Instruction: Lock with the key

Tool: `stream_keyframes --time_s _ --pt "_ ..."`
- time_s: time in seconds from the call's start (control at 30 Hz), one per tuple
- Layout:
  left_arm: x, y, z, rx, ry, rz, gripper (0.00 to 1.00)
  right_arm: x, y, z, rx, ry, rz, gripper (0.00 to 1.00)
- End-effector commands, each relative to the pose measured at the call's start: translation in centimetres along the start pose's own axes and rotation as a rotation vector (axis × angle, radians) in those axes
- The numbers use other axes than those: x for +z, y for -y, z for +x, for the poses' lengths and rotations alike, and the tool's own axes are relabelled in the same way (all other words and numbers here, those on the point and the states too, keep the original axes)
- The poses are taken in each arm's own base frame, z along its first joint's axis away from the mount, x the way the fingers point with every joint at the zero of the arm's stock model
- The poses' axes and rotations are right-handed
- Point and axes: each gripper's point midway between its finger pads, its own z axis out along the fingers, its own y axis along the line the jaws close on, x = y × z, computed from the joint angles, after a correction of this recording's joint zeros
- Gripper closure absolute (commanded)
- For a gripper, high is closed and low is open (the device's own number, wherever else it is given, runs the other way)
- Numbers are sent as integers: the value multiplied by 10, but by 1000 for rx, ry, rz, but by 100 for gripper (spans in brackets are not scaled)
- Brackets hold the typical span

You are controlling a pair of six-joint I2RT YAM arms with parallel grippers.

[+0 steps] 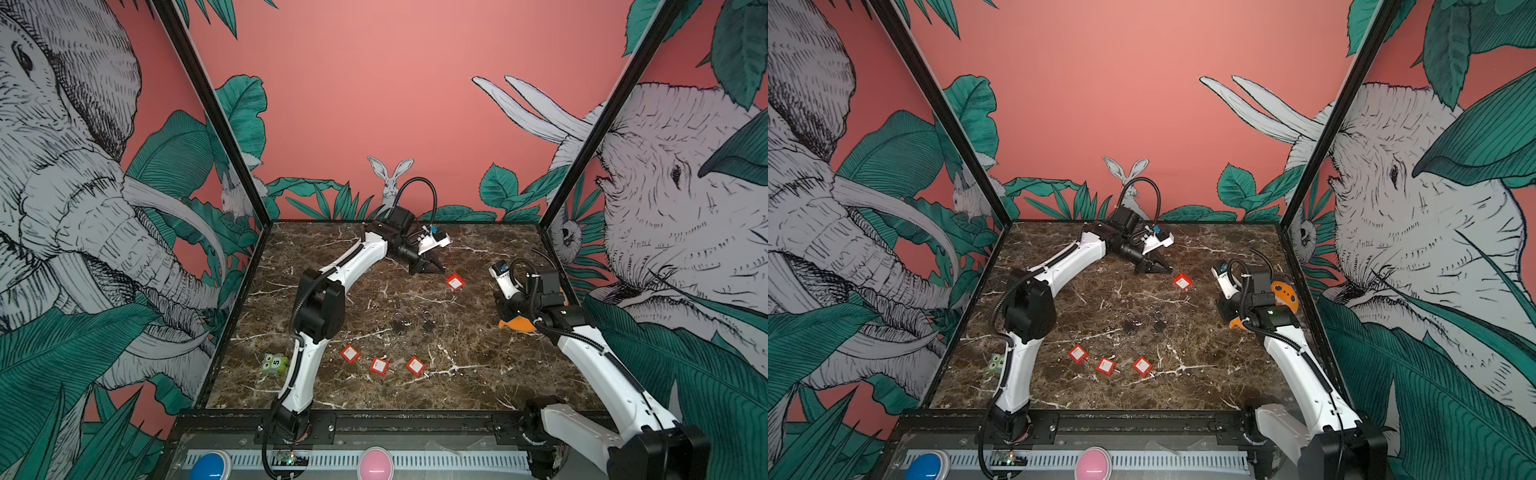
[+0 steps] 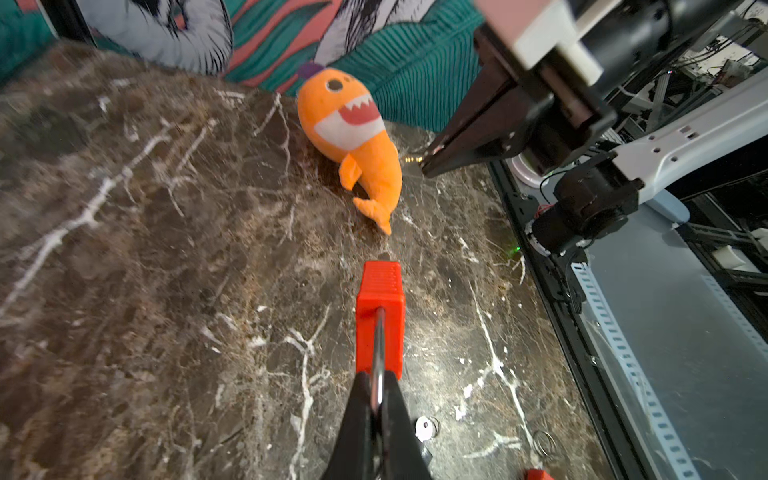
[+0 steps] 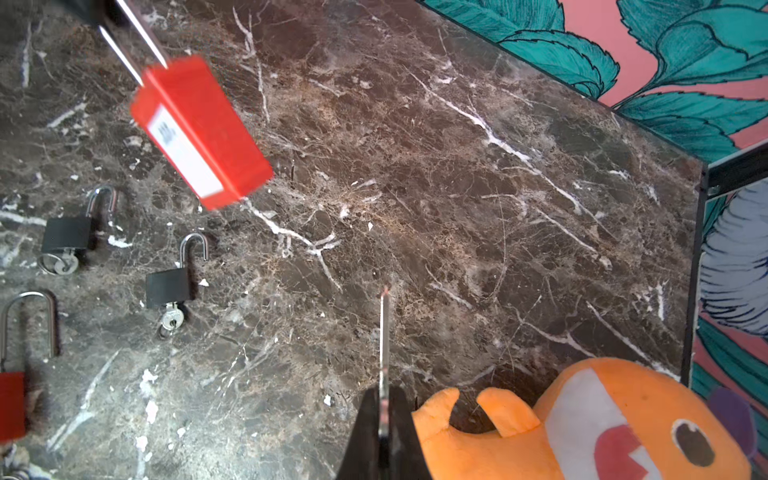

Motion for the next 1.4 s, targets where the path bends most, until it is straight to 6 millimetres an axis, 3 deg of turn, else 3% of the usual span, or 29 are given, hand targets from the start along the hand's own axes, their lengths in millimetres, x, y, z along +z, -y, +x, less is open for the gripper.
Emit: stream_keyframes --time_s 0.0,0.23,0.5,0.57,0.8,1.2,1.37 --pt "1 16 2 -21 -85 16 100 -2 4 -12 71 66 22 100" --pt "37 9 34 -49 -231 38 100 6 5 2 171 12 30 100" --pt "48 -6 56 -57 -292 20 100 15 -1 10 265 -18 -8 100" --pt "61 5 59 -33 -319 46 100 17 -4 11 286 -19 -22 100" --pt "73 10 86 -65 -402 74 100 23 -10 12 330 -27 -56 100" --pt "85 -14 101 -76 -446 -9 100 37 -18 17 393 -32 -104 100" --pt "87 -23 98 -51 -442 -49 87 42 -20 16 410 -26 -122 100"
